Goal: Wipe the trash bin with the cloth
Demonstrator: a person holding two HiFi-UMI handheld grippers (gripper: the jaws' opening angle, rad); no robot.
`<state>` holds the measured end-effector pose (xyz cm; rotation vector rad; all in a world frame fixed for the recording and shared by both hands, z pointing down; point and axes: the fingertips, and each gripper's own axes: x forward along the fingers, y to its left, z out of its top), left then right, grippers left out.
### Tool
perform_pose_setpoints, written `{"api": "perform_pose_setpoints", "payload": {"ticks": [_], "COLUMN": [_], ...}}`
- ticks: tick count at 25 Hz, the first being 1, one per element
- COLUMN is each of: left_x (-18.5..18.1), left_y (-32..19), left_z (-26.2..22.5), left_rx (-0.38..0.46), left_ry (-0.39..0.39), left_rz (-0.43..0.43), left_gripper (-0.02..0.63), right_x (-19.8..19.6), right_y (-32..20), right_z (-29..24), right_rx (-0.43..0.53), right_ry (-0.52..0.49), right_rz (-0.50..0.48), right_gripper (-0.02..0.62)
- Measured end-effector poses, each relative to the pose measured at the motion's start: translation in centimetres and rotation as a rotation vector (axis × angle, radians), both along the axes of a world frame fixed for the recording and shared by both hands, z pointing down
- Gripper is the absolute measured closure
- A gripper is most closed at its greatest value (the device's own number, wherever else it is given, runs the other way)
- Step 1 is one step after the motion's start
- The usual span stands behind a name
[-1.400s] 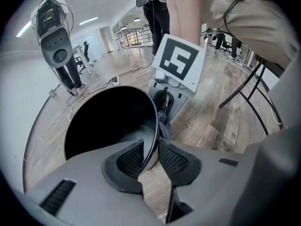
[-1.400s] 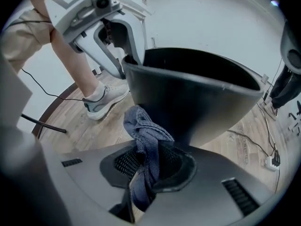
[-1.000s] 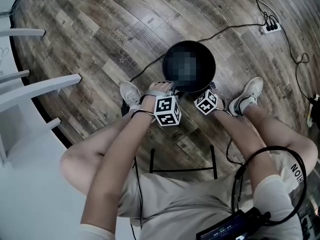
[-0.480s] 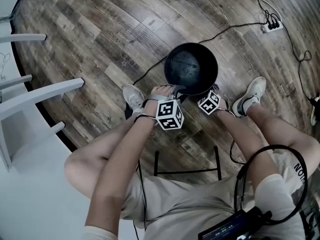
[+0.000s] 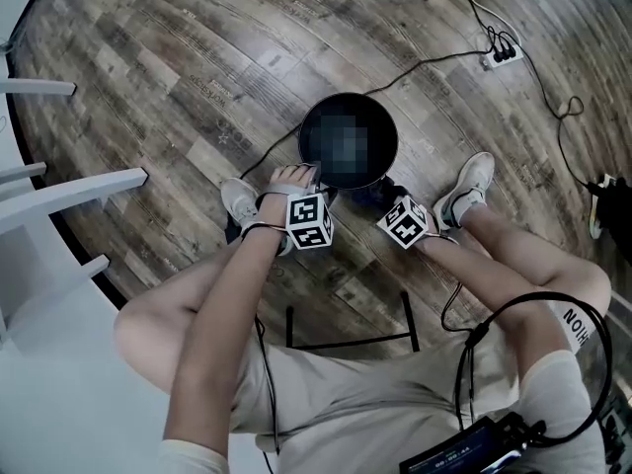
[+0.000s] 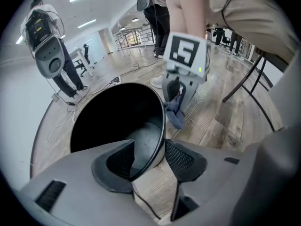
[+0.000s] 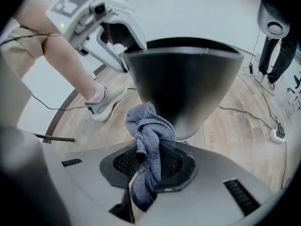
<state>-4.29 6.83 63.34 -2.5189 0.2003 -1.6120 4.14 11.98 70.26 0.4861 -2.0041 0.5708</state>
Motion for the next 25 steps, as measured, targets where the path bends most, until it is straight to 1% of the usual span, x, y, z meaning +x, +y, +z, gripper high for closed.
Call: {"api": "perform_pose_setpoints", "payload": {"ticks": [3,7,10,12,15,17,20,21,23,25], "left_x": [-0.1,-0.2,0.1,0.5,1.4,2.3,3.4,3.5,3.4,3.3], "left_y": [-0.2,0.1,0.0,0.2,0.6,0.8,1.2,1.2,1.4,1.4], "left_z": [0.5,0.7,0.7,0.6,0.5,0.1,-1.0,-1.3,-1.5,-1.6], "left_rx": [0.020,-0.003,-0.013,-0.025,-0.037,-0.060,-0.136,-0.150,-0.144,-0.123], "left_ry": [-0.024,-0.048,-0.059,-0.055,-0.047,-0.006,0.128,0.158,0.177,0.172], "left_rz": [0.021,-0.012,-0.059,-0.108,-0.182,-0.207,-0.225,-0.220,-0.188,-0.151], "left_gripper": [0.410,0.410,0.406,0.401,0.402,0.409,0.430,0.430,0.444,0.457], "right_x": [0.0,0.2,0.2,-0.2,-1.1,-1.3,-1.4,-1.6,-2.0,-2.1], "right_y": [-0.6,-1.5,-2.5,-2.9,-2.4,-2.2,-2.2,-2.2,-2.2,-2.2], "right_z": [-4.4,-8.5,-11.0,-12.2,-12.7,-11.9,-10.2,-9.8,-9.2,-8.4], "right_rx": [0.026,0.067,0.093,0.111,0.109,0.106,0.088,0.084,0.079,0.084], "right_ry": [-0.057,-0.108,-0.145,-0.177,-0.209,-0.201,-0.179,-0.177,-0.170,-0.151], "right_rz": [0.014,0.013,0.017,0.009,-0.044,-0.068,-0.052,-0.048,-0.050,-0.062], "right_gripper": [0.517,0.517,0.517,0.517,0.517,0.517,0.517,0.517,0.517,0.517]}}
